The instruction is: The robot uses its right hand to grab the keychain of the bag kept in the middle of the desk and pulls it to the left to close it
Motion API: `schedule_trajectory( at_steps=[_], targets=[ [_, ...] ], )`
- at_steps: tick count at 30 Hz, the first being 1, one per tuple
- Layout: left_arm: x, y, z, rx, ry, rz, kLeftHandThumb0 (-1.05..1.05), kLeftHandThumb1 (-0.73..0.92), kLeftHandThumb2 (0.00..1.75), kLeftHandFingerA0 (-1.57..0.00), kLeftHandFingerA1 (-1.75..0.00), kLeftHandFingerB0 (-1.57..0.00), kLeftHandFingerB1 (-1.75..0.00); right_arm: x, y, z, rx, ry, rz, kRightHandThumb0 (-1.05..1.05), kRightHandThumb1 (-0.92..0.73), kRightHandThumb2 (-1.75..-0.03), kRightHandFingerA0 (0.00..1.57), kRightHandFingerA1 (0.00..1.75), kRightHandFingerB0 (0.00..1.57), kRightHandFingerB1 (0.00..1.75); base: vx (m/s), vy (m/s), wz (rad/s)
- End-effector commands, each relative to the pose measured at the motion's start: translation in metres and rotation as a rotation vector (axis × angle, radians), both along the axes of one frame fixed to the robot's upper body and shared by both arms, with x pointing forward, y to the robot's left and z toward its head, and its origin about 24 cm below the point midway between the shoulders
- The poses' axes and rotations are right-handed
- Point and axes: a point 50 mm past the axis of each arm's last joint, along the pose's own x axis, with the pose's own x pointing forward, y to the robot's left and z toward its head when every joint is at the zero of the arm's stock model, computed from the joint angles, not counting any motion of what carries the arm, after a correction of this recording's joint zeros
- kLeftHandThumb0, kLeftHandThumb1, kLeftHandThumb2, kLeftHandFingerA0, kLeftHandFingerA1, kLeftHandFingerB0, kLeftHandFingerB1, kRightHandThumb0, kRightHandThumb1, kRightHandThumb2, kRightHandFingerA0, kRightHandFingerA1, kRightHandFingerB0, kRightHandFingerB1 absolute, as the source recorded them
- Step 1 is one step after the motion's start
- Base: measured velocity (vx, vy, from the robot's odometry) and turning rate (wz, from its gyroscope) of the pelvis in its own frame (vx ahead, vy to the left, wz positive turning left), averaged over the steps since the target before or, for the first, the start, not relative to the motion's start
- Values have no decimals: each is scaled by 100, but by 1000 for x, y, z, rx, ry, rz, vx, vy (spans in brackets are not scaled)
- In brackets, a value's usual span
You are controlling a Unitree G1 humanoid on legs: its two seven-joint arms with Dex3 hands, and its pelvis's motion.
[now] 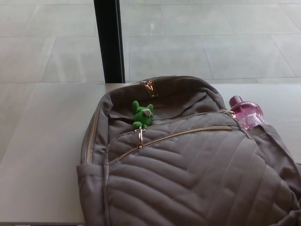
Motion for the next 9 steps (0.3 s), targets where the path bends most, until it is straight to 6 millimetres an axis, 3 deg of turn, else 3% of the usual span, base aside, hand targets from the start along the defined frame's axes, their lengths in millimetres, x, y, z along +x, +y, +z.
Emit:
schedule_trajectory(
  at_steps=[1, 2, 3, 4, 5, 7, 9],
  targets=[
    [-15, 26, 10, 75, 47, 156, -62, 61, 97, -48, -62, -35, -54, -43, 7, -30, -32, -190, -317, -42, -43, -105, 75, 91, 1, 55, 0, 0, 0],
    [-15, 26, 10, 72, 43, 157, -61, 76, 63, -54, -52, -42, -41, -41, 7, -30, -15, -203, -332, -75, -69, -61, 59, 96, 6, 62, 0, 0, 0],
    [-15, 26, 11, 76, 40, 155, -61, 76, 63, -54, -52, -42, -41, -38, 6, -30, 4, -221, -353, -75, -69, -61, 59, 96, 6, 62, 0, 0, 0],
    [-15, 26, 11, 78, 39, 154, -62, 61, 98, -48, -62, -36, -54, -33, 5, -28, 11, -205, -341, -75, -67, -61, 61, 94, 6, 60, 0, 0, 0],
    [-14, 27, 11, 80, 33, 166, -61, 77, 63, -57, -52, -41, -41, -23, 4, -25, 43, -223, -339, -70, -66, -60, 62, 101, 9, 58, 0, 0, 0],
    [-16, 28, 12, 72, 21, 182, -64, 76, 63, -56, -52, -39, -41, -12, 3, -19, 56, -222, -307, -73, -63, -59, 72, 103, 36, 65, 0, 0, 0],
    [-15, 29, 13, 65, 13, 193, -64, 76, 64, -55, -51, -38, -41, -7, 2, -17, 67, -227, -299, -75, -60, -59, 80, 106, 43, 67, 0, 0, 0]
  ],
)
